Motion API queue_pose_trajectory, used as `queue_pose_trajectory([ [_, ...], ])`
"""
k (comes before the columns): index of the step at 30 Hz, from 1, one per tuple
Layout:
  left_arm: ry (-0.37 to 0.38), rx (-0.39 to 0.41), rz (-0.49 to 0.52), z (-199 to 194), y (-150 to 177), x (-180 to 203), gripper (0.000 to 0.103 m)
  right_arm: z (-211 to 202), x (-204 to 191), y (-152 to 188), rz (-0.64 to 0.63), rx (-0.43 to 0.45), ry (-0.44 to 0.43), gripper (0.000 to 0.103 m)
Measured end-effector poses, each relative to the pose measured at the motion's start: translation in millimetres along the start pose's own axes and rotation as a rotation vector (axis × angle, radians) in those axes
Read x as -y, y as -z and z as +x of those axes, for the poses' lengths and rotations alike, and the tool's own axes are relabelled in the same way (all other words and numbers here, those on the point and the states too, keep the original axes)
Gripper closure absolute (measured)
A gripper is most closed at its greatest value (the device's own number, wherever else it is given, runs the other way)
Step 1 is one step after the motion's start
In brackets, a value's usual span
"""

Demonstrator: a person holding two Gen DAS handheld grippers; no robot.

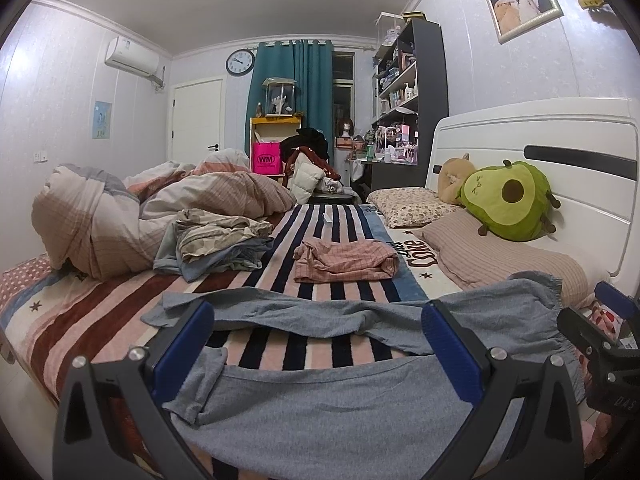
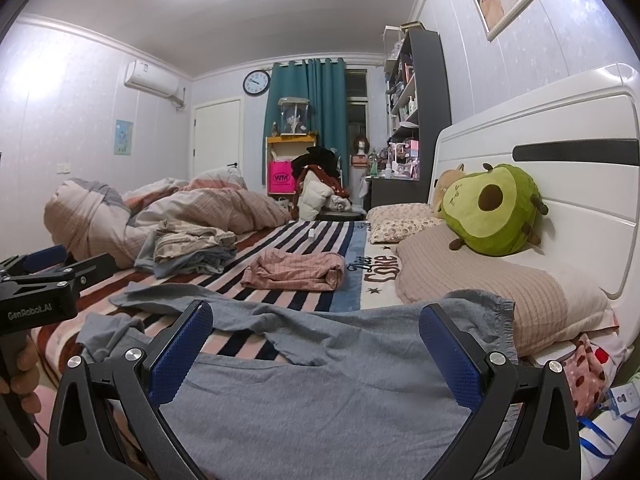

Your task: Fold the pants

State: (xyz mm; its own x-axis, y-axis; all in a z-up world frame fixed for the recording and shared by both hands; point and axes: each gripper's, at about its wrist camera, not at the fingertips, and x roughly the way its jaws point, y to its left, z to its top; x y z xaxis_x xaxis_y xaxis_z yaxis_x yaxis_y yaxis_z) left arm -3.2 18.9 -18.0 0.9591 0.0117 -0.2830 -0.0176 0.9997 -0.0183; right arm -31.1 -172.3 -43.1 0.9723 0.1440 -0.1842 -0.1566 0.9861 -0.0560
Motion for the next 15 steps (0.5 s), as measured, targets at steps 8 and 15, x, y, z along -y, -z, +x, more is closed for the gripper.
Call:
queue_pose_trajectory([
  [8, -0.002, -0.025, -0.026, 10.8, 9.8, -13.0, 0.001, 4.0, -11.8, 9.5, 0.001, -0.022, -0.003, 0.001],
  [15, -0.056, -0.116, -0.153, 36.9, 28.4, -76.1, 0.001, 23.0, -23.7, 8.2, -0.006, -0.064, -0.040, 0.001],
])
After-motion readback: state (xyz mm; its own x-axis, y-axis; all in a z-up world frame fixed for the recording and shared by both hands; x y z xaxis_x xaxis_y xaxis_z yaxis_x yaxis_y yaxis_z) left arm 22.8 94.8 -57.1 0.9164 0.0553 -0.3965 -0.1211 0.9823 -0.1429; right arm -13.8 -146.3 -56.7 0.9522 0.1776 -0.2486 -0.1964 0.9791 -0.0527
